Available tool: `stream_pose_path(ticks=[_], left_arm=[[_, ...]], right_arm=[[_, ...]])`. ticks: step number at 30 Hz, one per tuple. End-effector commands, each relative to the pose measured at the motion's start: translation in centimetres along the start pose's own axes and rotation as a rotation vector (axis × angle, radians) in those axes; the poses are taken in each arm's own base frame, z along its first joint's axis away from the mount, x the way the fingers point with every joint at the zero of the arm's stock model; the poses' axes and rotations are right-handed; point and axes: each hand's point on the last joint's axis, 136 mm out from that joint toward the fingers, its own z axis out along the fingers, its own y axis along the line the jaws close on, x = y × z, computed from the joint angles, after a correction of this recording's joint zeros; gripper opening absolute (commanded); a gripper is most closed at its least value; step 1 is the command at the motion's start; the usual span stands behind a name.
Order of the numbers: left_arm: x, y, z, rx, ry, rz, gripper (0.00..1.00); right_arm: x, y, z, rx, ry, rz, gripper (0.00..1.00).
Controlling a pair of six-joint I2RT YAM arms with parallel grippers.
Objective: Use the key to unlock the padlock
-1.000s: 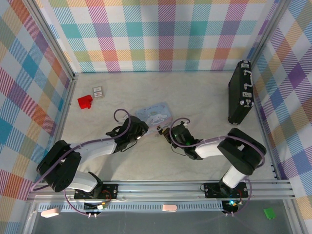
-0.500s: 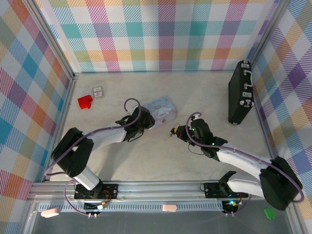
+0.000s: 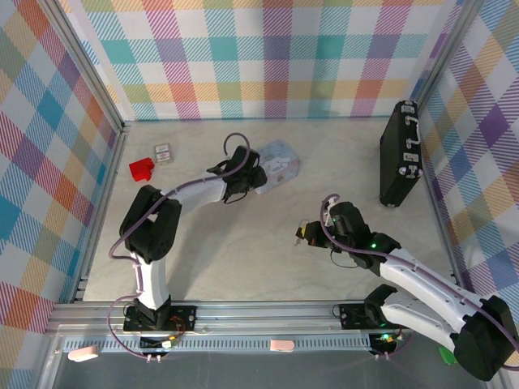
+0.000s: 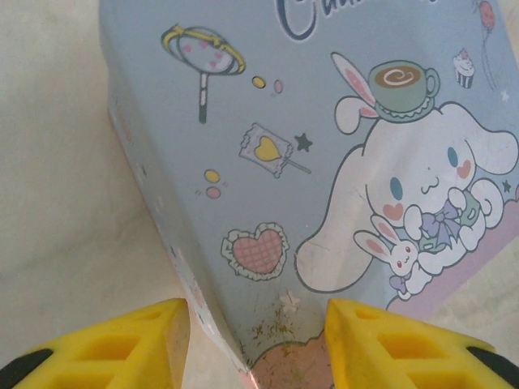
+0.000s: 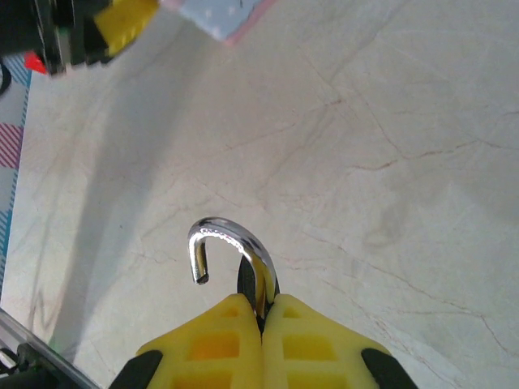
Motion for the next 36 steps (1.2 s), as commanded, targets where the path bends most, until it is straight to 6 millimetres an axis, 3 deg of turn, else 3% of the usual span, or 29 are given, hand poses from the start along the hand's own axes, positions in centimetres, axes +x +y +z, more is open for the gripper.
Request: stream_pose_path(ticks=[1,6,10,13,19,22,29,36], left_arm=[[1.6,3.8,1.9,-0.149,0.116,0.078,0.48],[-0.4,4.2,3.2,-0.145,0.110,0.064,0.49],[-1.2,1.9,2.2,-0.060,0.134,0.119,0.53],[-1.6,1.4,-0.1,-0.052,0.132,0.156,0.56],[-1.4,2.7,-7.1,-0.023,0.039,0.188,0.63],[-0.1,4.5,-10.2,0.001,-0.016,0.190,0.64],[3.0,10.8,-15.8,-0.081,-0.144,0.260,0.65],[4.9,13.8,-18.3,-0.091,-0.234,0.271,0.65]], right_arm=[[0.4,0.8,0.7,-0.051,0.032,0.003,0.00],[0.7,1.0,1.7,-0.065,0.066,0.014,0.00],[1.3,0.8,2.5,-0.061,0.099,0.024,0.00],[1.7,0.6,3.0,-0.062,0.122,0.032,0.00],[2.5,0.4,4.0,-0.063,0.165,0.041,0.00],[2.7,0.8,4.7,-0.076,0.189,0.041,0.00],[3.5,1.6,6.3,-0.086,0.250,0.021,0.00],[3.9,2.3,8.1,-0.092,0.301,0.037,0.00]])
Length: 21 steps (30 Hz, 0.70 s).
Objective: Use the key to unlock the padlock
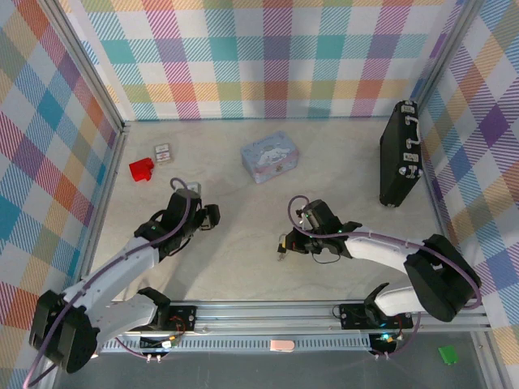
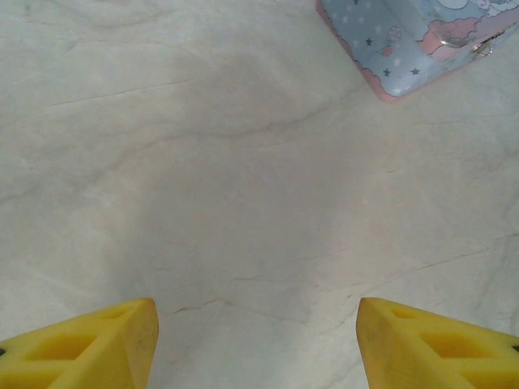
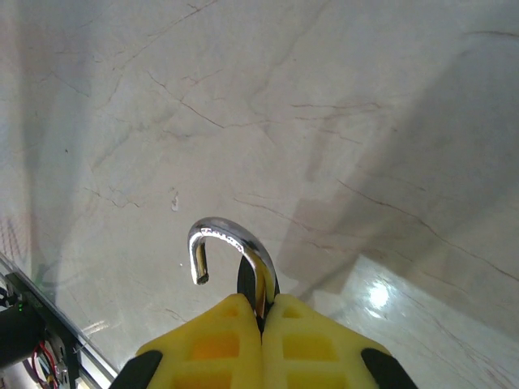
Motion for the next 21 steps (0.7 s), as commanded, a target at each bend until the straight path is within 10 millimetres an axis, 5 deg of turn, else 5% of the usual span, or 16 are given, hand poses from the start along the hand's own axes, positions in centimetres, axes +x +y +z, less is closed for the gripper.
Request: stream_pose_path(ticks=[1,21], left_arm=[[-0.1,1.4,-0.8,-0.034,-0.069,0.022,0.65],[-0.4,2.2,-2.4,0.006,-0.222,0.010,0.67]], right_arm=[[-1.2,2.5,0.3,-0.070,-0.005,-0.020,0.00],[-1.2,0.8,2.2,0.044,0.059,-0.008,0.00]])
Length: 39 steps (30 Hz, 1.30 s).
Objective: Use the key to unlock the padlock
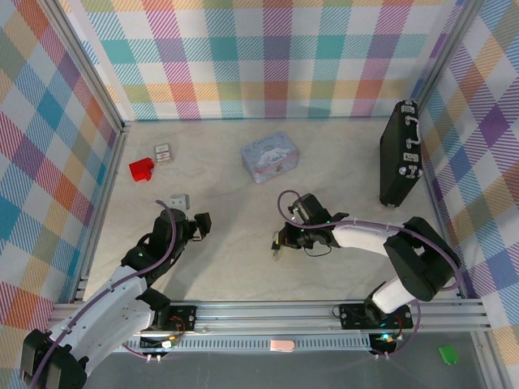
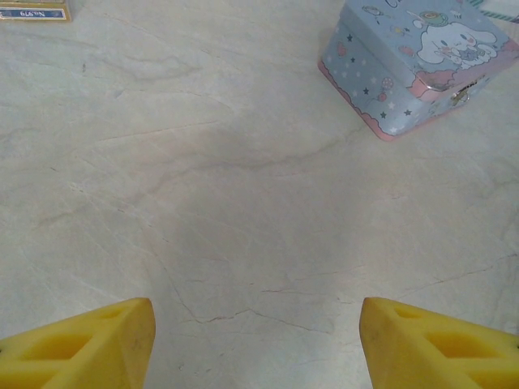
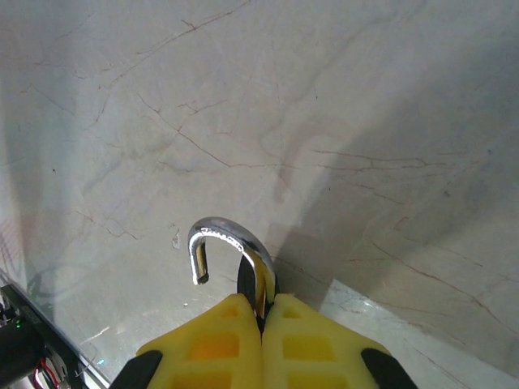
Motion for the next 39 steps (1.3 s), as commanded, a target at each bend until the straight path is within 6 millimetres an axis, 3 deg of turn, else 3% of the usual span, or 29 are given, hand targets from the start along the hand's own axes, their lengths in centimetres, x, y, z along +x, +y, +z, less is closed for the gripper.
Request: stream_pose_path(ticks=[1,13,27,39], left_arm=[[-0.6,0.4,-0.2,-0.016,-0.041,0.007,0.67],[-0.9,0.7,-0.6,-0.019,-0.069,-0.004,0.67],[-1.1,1.0,-0.9,-0.032,-0.080,-0.009,0.67],[-1.2,1.1,-1.0,-0.037,-0.086,-0.015,0.67]], right_arm=[[-0.2,0.1,0.1,0.027,0.005,-0.029,0.00],[0.0,-1.4,0.4,0.092,0.015,-0.029,0.02],[-0.1,-1.3,-0.4,0.102,-0.009,-0.045,0.16],[-0.5,-1.1,-2.3,0.117,-0.060,-0.067,0.32]])
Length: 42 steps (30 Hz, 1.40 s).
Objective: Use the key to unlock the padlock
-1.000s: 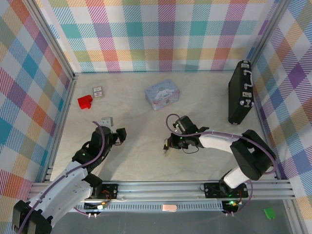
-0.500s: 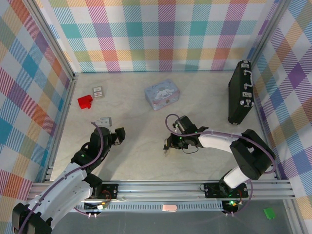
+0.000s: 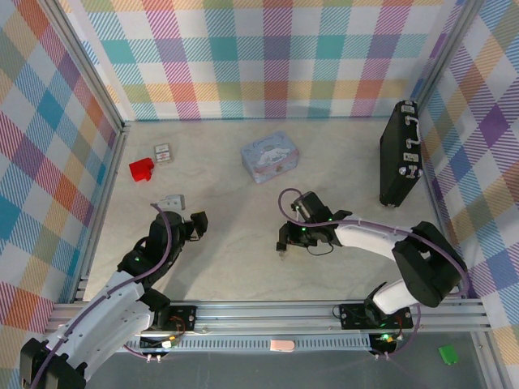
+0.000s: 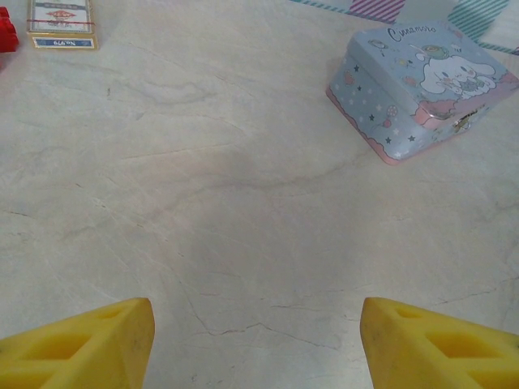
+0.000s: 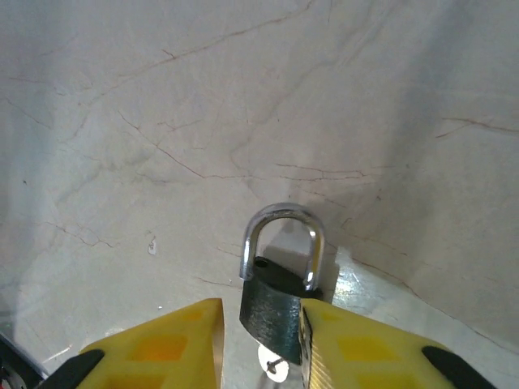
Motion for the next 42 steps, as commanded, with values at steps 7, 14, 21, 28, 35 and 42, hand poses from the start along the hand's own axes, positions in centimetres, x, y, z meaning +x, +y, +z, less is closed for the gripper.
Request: stream_pose_path(ticks=[7,14,21,28,35,42], left_arm=[[-0.6,0.4,-0.6,-0.016,-0.019,-0.004,0.67],[-0.6,2.8,-3.2,-0.086,-0.067,-0.035,0.69],[-2.7,5.5,-4.3,-0.235,-0.185,-0.060,1.00],[-6.2,7.2,-3.6,-0.454,-0.274,-0.069,1.00],[-8.8,6.8,-0.5,-0.591,-0.330,0.089,1.00],[-7.4,7.2,5.4,-0.559,-0.256,0.201,1.00]], right_arm=[[-0.2,-0.1,-3.3,0.047,-0.060,-0.061,0.36],[-1.8,-4.6,-11.4,0.222,-0.392,-0.107,0.61],[-5.9,-6.4,-20.0,0.381,-0.798,-0.180,0.84],[-8.8,-9.4,-24.5,0.668,-1.038,-0.227,0.99],[-10.1,-11.6,-24.5,0.754,-1.016,-0.189,0.99],[-11.4,-13.1,-21.0,0.716,-0.966,-0.223,0.99]])
